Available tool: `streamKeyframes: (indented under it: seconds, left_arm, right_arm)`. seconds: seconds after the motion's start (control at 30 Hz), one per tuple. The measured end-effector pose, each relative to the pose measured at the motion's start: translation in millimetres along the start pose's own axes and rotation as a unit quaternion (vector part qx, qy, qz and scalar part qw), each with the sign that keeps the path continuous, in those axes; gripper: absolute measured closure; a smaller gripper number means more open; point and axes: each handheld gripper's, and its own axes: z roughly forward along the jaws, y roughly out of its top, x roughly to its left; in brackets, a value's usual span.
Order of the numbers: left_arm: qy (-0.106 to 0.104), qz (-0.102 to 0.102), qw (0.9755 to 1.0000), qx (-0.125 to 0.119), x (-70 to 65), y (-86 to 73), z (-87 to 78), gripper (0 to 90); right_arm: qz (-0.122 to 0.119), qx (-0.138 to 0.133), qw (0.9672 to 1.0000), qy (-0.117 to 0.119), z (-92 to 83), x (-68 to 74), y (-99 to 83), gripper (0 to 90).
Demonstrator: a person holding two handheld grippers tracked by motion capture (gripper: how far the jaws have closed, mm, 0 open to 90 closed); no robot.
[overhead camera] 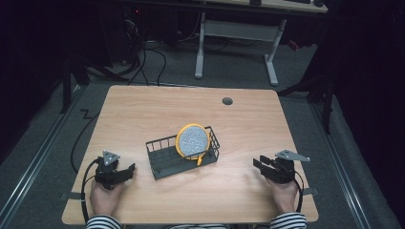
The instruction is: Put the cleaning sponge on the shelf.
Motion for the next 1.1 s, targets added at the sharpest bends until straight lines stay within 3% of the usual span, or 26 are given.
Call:
streamKeyframes:
  seconds: [0.27,0.67,1.1]
  left_arm:
    - [0.000,0.000,1.0000,0.000,0.0,0.0,0.0,27.1]
    - [0.000,0.000,1.0000,0.000,0.0,0.0,0.0,27.0]
    - [0.000,0.000,1.0000,0.000,0.0,0.0,0.0,27.0]
  right_arm:
    - [-0.015,0.018,0.9996,-0.014,9.9,1.7,-4.2,59.3]
    - [-0.014,0.029,0.9990,-0.032,18.7,0.5,-10.1,57.7]
    - [-0.030,0.047,0.9972,-0.051,26.2,2.8,-17.1,56.9]
